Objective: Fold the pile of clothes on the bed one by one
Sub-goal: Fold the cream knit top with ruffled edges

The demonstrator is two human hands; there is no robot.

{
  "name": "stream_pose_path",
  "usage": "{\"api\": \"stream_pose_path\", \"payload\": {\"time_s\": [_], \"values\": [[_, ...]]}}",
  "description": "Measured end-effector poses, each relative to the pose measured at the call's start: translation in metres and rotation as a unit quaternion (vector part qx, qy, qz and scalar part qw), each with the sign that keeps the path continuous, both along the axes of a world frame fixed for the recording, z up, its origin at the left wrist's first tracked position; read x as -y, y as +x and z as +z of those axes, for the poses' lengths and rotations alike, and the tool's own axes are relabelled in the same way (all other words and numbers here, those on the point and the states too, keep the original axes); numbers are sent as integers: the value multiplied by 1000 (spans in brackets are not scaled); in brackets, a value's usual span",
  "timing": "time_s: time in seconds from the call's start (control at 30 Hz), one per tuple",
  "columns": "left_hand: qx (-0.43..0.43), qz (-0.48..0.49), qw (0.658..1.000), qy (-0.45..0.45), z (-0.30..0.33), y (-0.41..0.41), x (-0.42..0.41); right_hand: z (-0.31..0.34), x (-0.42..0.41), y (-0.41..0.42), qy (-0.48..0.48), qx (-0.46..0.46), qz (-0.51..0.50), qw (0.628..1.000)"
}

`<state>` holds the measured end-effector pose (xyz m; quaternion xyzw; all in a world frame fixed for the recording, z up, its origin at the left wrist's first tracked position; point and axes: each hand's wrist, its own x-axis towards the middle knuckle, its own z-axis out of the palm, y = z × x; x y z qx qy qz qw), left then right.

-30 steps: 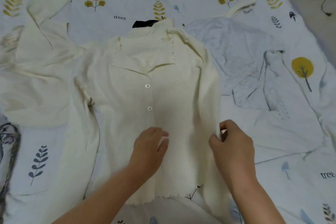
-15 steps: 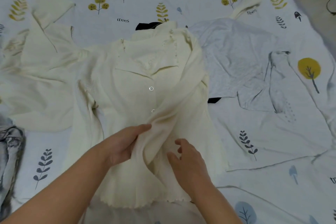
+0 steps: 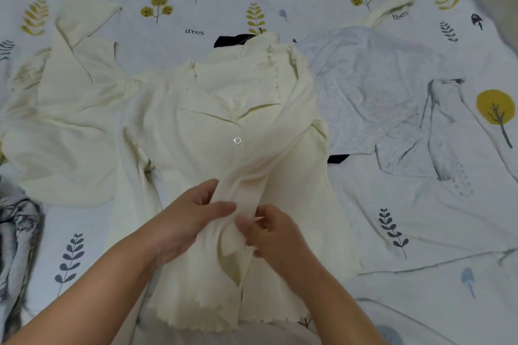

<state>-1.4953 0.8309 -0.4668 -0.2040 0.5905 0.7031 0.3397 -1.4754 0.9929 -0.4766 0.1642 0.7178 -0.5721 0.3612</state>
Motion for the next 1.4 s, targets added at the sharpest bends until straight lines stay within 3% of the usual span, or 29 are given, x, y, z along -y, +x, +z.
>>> {"api": "stream_pose_path", "payload": {"time_s": [0.1,0.2,0.3,0.4,0.5,0.57,0.67,0.83,0.97,1.03,1.17,1.33,1.4], "values": [[-111,-38,974,-192,5,-2,-5,3,10,7,-71,5,-57,996],[-228,-80,885,-398,14,1,-5,1,10,10,-127,41,-91,987],[-305,-115,797,-509,12,13,-8,-2,10,16,-121,62,-65,989],[-225,-184,768,-570,-8,17,-2,-14,0,14,3,51,-42,998],[-106,-298,726,-610,-25,8,7,-28,-26,-5,185,-58,-15,981],[-175,-259,719,-621,-26,-9,2,-31,-47,-27,253,-128,-60,957],[-311,-153,741,-575,-21,-49,-23,-37,-68,-69,316,-214,-105,918],[-375,-123,781,-484,-21,-133,-79,-52,-74,-129,383,-246,-60,888],[-354,-124,796,-474,-33,-194,-107,-63,-76,-152,398,-290,-4,870],[-308,-117,822,-464,-39,-216,-116,-65,-80,-157,414,-324,19,850],[-257,-192,842,-435,-41,-247,-129,-65,-92,-165,435,-360,51,824],[-324,-21,870,-370,-37,-278,-124,-63,-125,-176,390,-325,-136,851],[-313,-23,877,-363,-45,-281,-126,-65,-129,-182,398,-267,-117,870]]}}
